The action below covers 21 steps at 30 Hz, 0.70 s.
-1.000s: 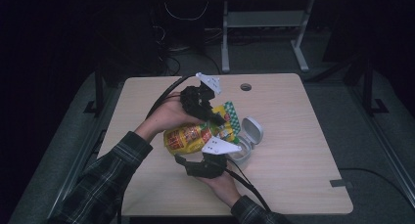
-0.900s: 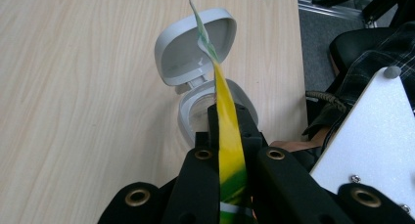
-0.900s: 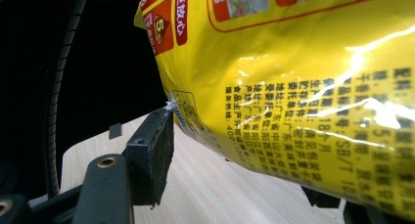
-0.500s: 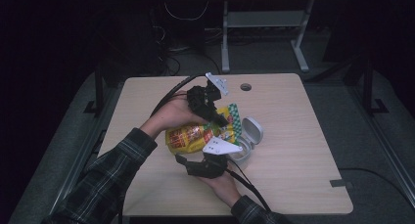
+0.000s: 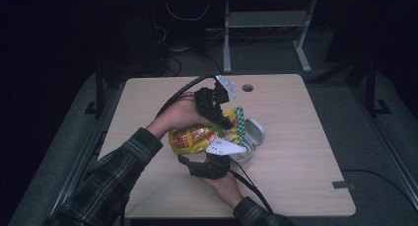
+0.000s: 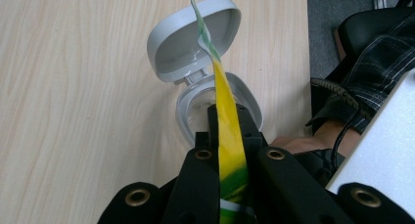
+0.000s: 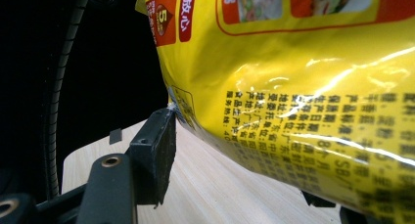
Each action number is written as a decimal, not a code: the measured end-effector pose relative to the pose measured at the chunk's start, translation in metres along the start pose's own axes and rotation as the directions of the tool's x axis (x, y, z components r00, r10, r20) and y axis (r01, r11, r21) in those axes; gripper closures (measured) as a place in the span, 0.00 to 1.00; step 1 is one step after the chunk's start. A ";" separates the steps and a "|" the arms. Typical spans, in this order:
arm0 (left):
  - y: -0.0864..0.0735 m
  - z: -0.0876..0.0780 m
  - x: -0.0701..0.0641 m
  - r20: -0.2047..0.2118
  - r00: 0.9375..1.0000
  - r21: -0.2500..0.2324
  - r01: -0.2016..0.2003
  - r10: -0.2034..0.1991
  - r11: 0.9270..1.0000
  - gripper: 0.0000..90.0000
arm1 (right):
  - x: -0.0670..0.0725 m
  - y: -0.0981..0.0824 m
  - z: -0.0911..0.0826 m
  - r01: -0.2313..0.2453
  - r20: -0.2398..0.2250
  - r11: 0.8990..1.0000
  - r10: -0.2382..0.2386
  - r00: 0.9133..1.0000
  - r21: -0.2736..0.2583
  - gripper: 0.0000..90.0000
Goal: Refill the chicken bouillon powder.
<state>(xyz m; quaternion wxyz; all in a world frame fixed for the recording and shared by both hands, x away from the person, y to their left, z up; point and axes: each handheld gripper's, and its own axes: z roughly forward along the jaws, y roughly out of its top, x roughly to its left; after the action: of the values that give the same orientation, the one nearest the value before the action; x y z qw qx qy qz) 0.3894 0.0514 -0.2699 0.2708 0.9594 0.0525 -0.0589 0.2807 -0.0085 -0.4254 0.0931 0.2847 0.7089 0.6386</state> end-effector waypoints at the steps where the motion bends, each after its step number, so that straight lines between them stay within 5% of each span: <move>1: 0.000 0.001 0.000 0.001 1.000 0.002 0.001 -0.001 1.000 1.00 | 0.000 0.000 0.000 0.000 0.000 1.000 0.000 1.000 0.000 0.43; 21: 0.005 0.005 -0.001 -0.019 1.000 0.025 0.008 -0.007 1.000 1.00 | -0.001 0.000 -0.001 -0.011 -0.008 1.000 0.011 1.000 -0.011 0.43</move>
<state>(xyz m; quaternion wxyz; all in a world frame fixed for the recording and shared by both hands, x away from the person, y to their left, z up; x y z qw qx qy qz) 0.3882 0.0446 -0.2715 0.2582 0.9630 0.0578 -0.0515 0.2813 -0.0097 -0.4257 0.0883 0.2854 0.7040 0.6443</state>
